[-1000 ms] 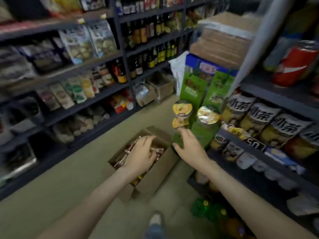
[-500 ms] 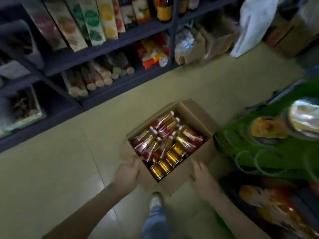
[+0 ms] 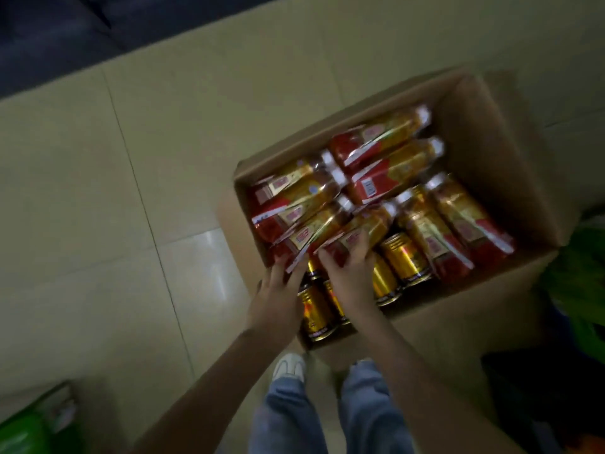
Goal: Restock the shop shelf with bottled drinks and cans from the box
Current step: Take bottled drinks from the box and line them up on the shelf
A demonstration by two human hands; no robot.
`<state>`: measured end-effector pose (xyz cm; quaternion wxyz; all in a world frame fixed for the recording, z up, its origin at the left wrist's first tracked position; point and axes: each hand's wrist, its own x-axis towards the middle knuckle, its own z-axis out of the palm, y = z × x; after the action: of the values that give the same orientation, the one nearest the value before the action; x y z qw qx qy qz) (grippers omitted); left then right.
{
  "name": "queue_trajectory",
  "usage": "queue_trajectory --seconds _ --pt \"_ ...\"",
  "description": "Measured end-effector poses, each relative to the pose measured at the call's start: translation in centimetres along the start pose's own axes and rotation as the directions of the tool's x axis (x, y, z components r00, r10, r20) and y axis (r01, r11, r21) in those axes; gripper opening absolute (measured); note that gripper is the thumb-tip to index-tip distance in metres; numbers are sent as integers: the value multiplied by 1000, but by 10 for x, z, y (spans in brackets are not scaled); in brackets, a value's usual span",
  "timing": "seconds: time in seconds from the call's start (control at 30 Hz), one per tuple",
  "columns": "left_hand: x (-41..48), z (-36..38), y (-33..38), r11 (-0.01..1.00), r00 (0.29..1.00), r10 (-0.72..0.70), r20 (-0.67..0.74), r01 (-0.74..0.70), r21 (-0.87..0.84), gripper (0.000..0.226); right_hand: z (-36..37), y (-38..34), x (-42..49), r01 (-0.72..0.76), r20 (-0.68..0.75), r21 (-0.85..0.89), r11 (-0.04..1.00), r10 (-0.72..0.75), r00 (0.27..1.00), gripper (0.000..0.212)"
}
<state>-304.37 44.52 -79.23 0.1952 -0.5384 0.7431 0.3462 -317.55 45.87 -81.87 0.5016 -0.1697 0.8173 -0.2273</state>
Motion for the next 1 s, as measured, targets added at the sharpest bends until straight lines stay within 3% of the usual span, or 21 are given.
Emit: queue_trajectory --seconds 0.1,0.2,0.4,0.5,0.6,0.7,0.8,0.83,1.0 --pt "8 12 -8 990 995 -100 -13 98 -98 67 31 -9 27 -215 -74 -28 976 212 974 107" --pt "3 7 -12 981 989 -146 -8 144 -133 64 42 -15 33 -255 -130 -59 965 245 961 106" --pt "-21 -39 4 960 989 -149 -24 138 -244 57 -4 -14 -5 -105 -86 -53 993 100 991 100" --pt "-34 -83 36 892 985 -155 80 174 -417 41 -44 -28 -63 21 -65 -47 999 -24 998 105" --pt "-59 -145 84 847 981 -18 192 117 -519 44 -87 -57 -135 150 -75 40 988 -146 986 110" --pt "-97 -211 138 822 972 121 203 17 -570 59 -133 -95 -203 260 -87 130 957 -250 964 109" --pt "-154 -266 189 729 937 235 258 5 -684 65 -181 -136 -277 373 -151 118 920 -355 923 107" --pt "-176 -280 202 696 921 296 252 -27 -717 64 -196 -147 -304 392 -173 90 916 -373 912 105" --pt "-289 -341 258 629 851 520 76 -321 -708 104 -262 -184 -431 486 -279 -106 867 -495 823 105"
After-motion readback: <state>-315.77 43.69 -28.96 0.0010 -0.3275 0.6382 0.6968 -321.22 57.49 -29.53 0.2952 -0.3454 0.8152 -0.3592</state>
